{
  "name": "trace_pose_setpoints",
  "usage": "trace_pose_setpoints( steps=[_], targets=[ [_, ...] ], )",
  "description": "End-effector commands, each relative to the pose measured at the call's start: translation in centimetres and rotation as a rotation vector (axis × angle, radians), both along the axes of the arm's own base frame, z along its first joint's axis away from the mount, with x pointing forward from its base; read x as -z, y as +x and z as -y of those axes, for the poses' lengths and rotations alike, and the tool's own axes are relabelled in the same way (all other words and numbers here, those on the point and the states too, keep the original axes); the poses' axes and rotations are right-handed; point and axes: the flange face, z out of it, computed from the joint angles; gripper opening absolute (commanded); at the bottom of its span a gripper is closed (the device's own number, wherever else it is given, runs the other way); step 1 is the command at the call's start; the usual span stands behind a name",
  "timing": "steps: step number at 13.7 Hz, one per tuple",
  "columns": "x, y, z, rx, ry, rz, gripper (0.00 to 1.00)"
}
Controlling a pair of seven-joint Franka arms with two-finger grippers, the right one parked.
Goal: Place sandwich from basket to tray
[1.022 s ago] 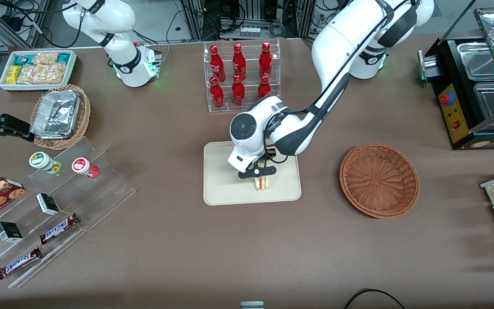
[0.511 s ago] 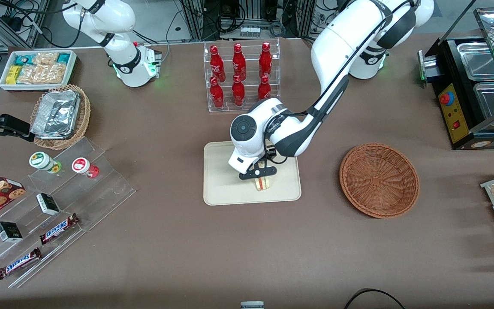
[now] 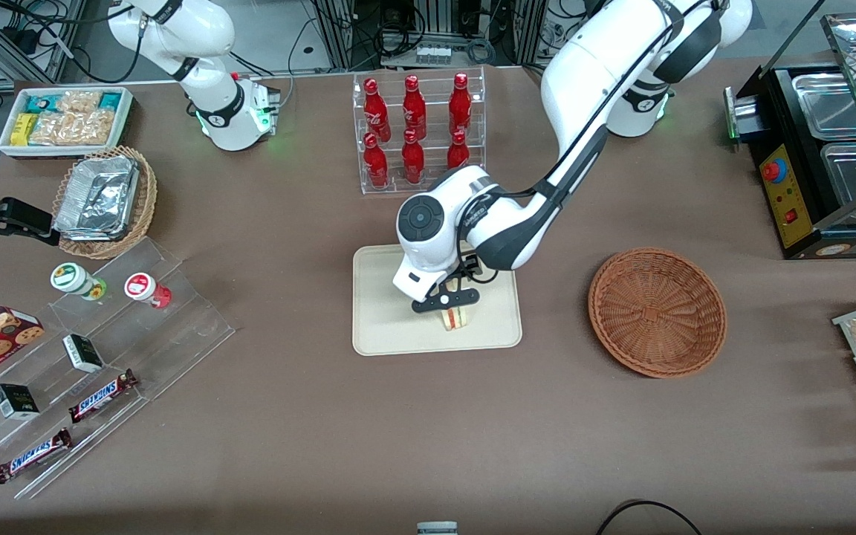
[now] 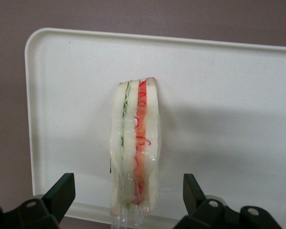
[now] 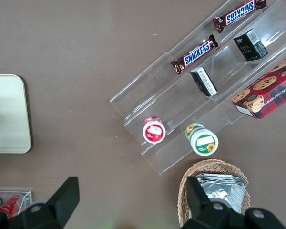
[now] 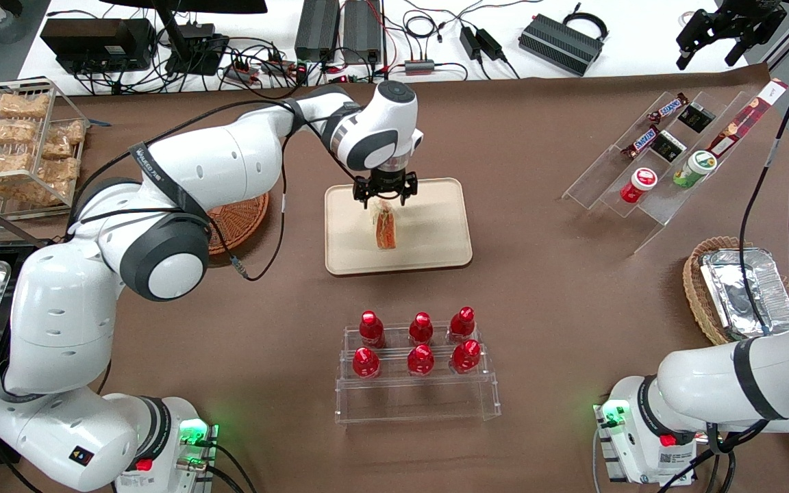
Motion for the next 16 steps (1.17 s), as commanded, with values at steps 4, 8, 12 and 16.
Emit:
trace_pose_setpoints(
  steps=[4,8,12,16],
  targets=[
    [-10.4,-0.1,-0.3,-0.046,-0.016,-0.016,1.0],
    [-14.5,2.0,-4.6,0.052,-0.046,-0.059,1.0],
    [-16.4,5.0,-10.7,0.18,-0.051,-0.077,1.0],
    [-18.6,7.4,-19.3,0.196,-0.034,-0.108,1.0]
  ],
)
